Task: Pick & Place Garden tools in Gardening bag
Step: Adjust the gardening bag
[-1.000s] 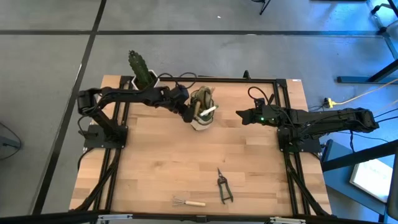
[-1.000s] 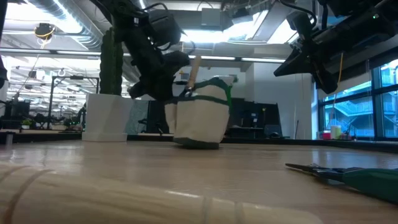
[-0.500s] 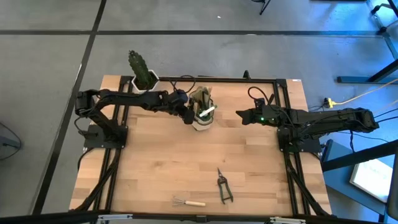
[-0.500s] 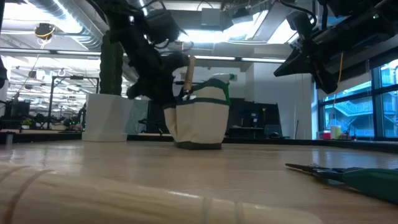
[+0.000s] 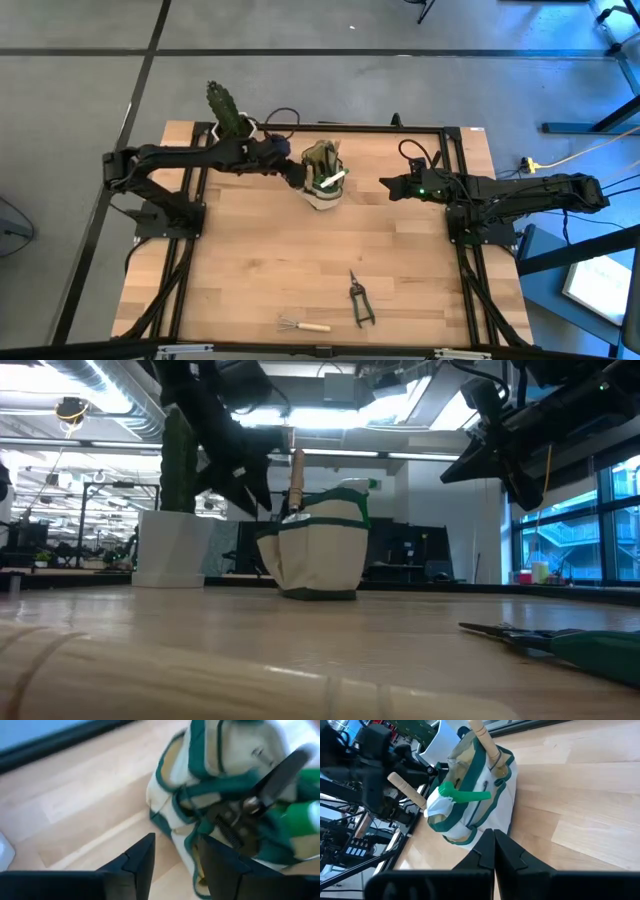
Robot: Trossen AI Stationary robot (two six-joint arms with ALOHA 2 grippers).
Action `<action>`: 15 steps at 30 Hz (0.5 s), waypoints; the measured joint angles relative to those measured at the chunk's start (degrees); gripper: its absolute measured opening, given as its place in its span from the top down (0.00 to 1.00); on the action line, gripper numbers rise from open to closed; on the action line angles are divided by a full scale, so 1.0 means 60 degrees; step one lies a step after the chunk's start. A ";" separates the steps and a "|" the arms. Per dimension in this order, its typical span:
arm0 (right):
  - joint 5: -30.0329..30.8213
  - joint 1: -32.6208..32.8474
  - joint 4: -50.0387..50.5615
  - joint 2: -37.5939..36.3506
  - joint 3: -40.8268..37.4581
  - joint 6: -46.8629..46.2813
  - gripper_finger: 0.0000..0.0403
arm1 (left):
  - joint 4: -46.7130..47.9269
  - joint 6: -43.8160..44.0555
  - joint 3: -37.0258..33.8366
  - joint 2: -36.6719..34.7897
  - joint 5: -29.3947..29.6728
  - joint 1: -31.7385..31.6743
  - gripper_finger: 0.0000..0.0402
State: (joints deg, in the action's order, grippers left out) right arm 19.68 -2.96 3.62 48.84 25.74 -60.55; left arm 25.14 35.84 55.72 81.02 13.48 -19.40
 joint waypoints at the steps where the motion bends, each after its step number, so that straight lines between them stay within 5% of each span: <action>1: -0.0002 0.0000 0.0000 0.0000 0.0000 0.0000 1.00 | -0.0048 0.0038 0.0000 -0.0165 0.0064 -0.0027 0.64; 5: -0.0018 0.0000 0.0000 0.0000 0.0000 0.0000 1.00 | -0.1036 0.0073 0.0004 -0.0837 -0.0514 -0.0388 0.67; 11: -0.0044 0.0000 -0.0002 0.0000 0.0000 0.0000 1.00 | -0.2525 -0.0047 0.0008 -0.1196 -0.2369 -0.1064 0.94; 15: -0.0040 0.0000 -0.0003 0.0000 0.0000 0.0000 1.00 | -0.2993 -0.0549 0.0018 -0.0864 -0.3655 -0.1492 0.99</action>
State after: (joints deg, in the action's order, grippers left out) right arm 19.44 -2.96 3.60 48.84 25.74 -60.55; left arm 7.19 32.54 55.83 75.84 -8.45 -28.35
